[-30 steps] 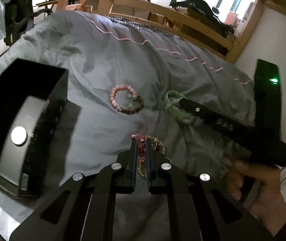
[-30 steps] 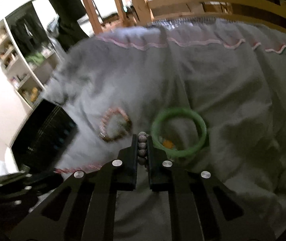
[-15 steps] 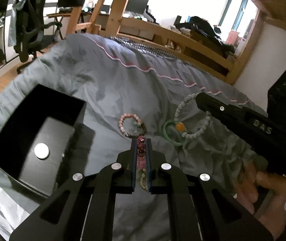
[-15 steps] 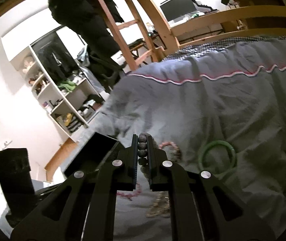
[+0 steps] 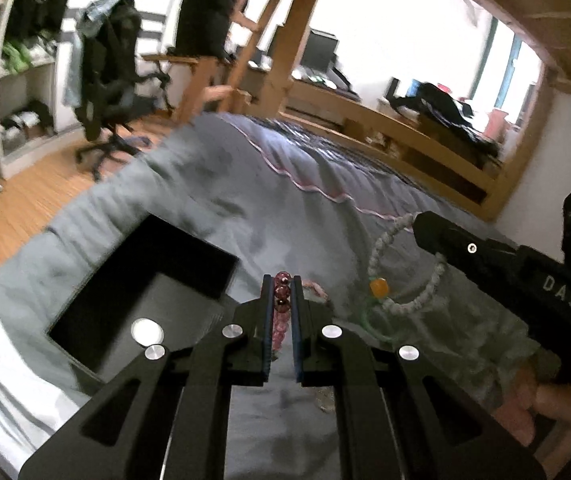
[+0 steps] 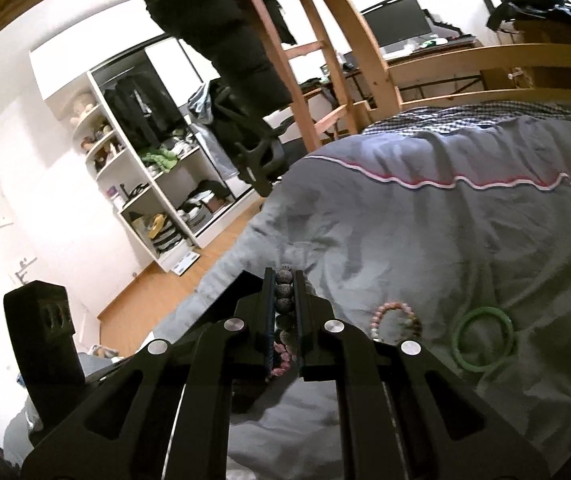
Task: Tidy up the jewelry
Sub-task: 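Carry both bracelets into the black box and open both tools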
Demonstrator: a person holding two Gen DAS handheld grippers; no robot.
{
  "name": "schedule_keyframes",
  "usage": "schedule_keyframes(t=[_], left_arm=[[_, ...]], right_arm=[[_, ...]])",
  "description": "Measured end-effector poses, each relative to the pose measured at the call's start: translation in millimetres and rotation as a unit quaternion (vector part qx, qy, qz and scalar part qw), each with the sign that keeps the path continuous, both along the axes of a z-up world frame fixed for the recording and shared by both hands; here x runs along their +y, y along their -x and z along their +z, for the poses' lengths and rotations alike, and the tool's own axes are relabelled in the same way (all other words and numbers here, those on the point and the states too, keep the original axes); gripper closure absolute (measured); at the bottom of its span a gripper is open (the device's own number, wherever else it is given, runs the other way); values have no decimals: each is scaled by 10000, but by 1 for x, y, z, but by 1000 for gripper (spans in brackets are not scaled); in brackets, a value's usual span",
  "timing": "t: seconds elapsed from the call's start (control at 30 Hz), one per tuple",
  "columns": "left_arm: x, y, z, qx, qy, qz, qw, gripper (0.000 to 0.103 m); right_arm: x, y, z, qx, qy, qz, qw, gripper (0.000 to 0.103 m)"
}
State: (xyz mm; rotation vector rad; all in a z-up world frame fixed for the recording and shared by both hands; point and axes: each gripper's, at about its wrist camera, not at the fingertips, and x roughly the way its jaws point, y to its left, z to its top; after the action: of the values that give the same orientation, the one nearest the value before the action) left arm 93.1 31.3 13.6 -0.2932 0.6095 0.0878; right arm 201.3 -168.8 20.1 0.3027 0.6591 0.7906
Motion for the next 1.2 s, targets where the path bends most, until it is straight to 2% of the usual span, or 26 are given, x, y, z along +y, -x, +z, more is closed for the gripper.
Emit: schedule_keyframes(t=[0.13,0.47,0.67,0.83,0.93,1.03,1.07,1.1,1.13,1.17,1.2], left_arm=[[12,1,2,-53,-84,376,9992,95],[58,7,2,-44,147,1218,9924,96],[73,6,-6,109,136,1616,9867,96],[84,6,-13,289,337,1746,9836,96],[86,9,-12,291,344,1815,9824,96],[90,13,-11,303,398,1905,9804,94],[91,14,-10,277,408,1944,9797,93],[90,15,-9,258,409,1965,9793,88],[90,16,-7,225,396,1987,9790,79],[89,17,-6,199,375,2003,9788,74],[88,17,-5,167,358,2008,9788,68]], right_arm=[[24,-1,7,-12,71,212,9997,94],[91,-15,8,49,303,741,9968,94],[122,-30,-22,401,589,921,9932,94],[132,-42,-49,745,709,983,9898,94],[137,-45,-58,970,700,1095,9868,94],[134,-48,-62,1127,753,937,9863,92],[131,-49,-61,1140,715,885,9869,85],[124,-51,-57,1116,696,725,9887,63],[116,-52,-52,1033,668,555,9909,49],[103,-52,-43,878,619,294,9938,30],[95,-53,-38,818,614,136,9947,26]])
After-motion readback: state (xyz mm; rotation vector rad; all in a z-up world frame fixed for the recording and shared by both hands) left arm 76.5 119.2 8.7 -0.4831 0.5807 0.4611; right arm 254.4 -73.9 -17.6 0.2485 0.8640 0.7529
